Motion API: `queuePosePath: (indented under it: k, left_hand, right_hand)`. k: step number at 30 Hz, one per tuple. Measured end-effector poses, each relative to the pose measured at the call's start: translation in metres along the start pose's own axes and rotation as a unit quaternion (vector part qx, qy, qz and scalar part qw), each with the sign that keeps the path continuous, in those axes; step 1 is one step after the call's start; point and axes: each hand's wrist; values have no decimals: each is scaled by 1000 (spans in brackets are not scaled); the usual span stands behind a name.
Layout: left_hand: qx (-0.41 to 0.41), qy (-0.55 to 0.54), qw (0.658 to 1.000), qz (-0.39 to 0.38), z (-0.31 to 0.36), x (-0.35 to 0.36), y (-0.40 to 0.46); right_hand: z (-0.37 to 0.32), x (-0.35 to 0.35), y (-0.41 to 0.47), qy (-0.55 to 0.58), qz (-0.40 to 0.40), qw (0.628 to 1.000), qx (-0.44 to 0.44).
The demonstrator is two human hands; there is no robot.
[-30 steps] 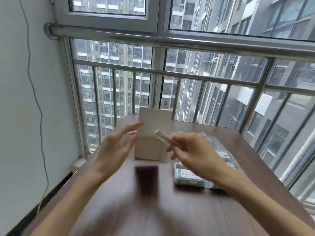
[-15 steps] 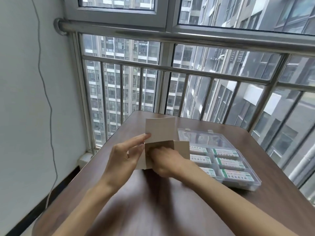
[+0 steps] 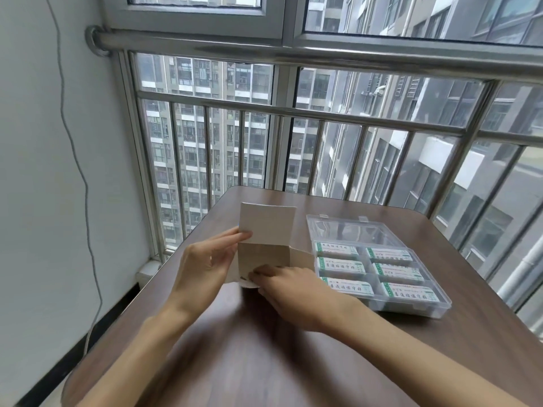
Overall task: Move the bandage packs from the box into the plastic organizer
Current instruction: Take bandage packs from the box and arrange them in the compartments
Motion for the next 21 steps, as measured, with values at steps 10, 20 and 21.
queuePosePath:
  k: [10, 20, 21]
  left_hand:
    - [-154, 5, 986, -64, 32, -18, 54]
    - [-256, 160, 948, -97, 45, -12, 107]
    - [-279, 158, 941, -105, 44, -10, 108]
  right_hand:
    - [20, -39, 2, 318, 322, 882, 131]
    - [29, -80, -28, 682, 243, 637, 265]
    - [32, -82, -31, 680, 246, 636, 269]
Point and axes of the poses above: each hand's wrist, its own y-axis towards the middle knuckle, its own x-axis out of the palm, z = x × y, and after that the axes turned 14 degrees about -x, right-handed
